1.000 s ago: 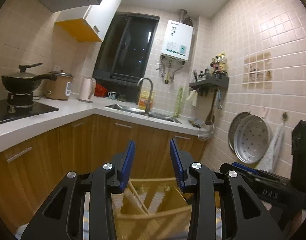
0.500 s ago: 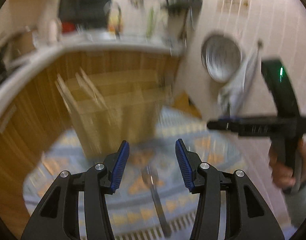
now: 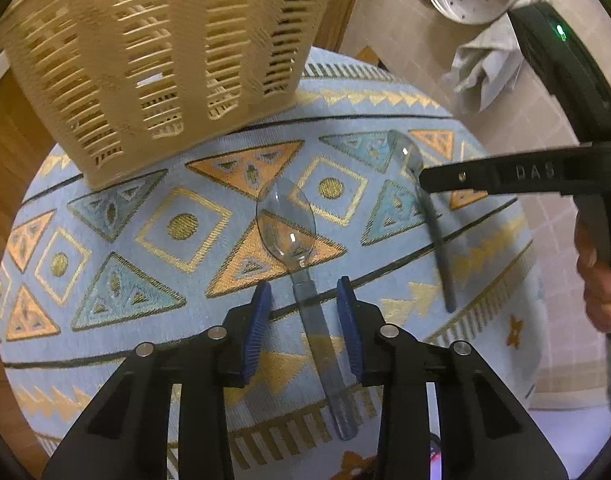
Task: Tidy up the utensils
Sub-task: 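Grasp the remaining clear spoon by its handle with the left tool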
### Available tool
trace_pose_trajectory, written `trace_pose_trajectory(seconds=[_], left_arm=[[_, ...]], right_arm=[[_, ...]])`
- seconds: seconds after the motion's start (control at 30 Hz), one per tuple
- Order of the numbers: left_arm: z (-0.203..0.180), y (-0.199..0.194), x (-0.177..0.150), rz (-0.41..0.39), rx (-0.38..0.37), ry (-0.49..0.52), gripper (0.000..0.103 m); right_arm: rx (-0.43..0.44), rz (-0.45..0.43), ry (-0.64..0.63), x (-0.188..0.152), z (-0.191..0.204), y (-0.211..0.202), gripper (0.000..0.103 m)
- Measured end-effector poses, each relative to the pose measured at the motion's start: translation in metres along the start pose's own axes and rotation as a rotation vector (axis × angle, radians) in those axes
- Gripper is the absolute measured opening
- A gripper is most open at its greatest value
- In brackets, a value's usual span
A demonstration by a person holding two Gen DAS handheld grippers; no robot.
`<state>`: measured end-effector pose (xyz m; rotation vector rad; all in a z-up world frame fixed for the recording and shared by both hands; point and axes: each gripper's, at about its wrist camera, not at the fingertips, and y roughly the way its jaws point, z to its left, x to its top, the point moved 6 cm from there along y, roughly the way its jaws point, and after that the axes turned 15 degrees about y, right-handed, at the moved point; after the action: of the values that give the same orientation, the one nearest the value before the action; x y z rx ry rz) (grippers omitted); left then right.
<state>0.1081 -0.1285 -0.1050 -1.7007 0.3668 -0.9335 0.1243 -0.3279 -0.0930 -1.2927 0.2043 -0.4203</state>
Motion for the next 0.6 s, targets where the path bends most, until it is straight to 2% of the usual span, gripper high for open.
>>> trace_pose_trajectory(seconds=[0.2, 0.33, 0.6], left_arm=[[0.001, 0.007, 0.007, 0.017, 0.007, 0.008, 0.025], [0.001, 0.006, 0.01, 0.037, 0.021, 0.028, 0.024], [-0.015, 0.019, 0.022, 0.124, 0.118, 0.109, 0.021]], right_arm=[[-0.033, 0.007, 0.007, 0.004, -0.002, 0.009, 0.021], [-0.059, 0.0, -0.003, 0.004, 0.001, 0.012, 0.019], [-0.148, -0.027, -0.055, -0.005, 0.019, 0.013, 0.019]])
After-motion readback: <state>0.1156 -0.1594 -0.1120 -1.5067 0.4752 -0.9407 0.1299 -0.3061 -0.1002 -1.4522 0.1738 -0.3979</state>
